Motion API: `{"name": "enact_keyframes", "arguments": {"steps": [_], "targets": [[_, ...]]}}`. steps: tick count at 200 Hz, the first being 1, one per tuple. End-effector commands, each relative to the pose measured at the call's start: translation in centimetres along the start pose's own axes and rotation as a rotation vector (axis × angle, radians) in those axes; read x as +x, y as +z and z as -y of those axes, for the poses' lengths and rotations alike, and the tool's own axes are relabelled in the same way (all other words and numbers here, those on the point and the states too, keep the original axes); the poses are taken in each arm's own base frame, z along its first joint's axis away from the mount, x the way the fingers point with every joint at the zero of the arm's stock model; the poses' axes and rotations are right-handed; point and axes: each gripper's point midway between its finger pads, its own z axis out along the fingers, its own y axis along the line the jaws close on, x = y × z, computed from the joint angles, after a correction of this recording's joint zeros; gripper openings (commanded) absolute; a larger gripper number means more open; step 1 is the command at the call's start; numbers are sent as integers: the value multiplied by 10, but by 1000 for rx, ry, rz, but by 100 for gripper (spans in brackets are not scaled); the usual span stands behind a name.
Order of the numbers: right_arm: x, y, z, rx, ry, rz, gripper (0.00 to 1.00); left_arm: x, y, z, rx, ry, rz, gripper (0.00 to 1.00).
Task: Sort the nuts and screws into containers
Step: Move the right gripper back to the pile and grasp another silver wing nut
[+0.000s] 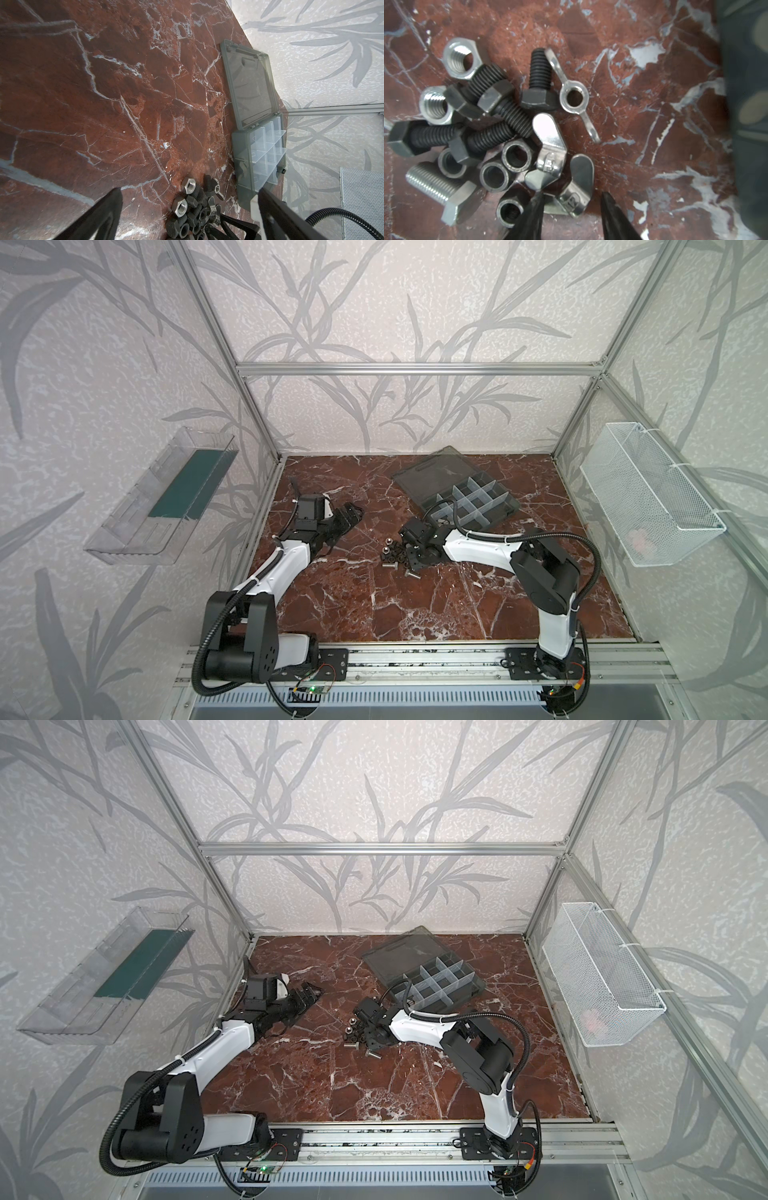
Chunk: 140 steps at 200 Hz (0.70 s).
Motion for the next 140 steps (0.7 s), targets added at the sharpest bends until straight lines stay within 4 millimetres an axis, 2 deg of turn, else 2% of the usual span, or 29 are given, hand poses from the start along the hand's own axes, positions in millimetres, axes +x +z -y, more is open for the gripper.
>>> {"name": "enact_keyframes", "arguments": {"steps": [1, 75, 112, 140], "targets": [[4, 5, 11, 64, -7, -24, 42, 1, 3, 1, 9, 4, -5, 100], [2, -5, 35, 189, -45, -20, 42, 0, 4, 2, 13, 2, -6, 100], [0, -8, 22, 73, 7, 11, 43, 0, 3, 2, 13, 2, -6, 99], [-15, -19, 15, 0, 87, 106, 45, 1, 3, 1, 9, 3, -4, 99]]}}
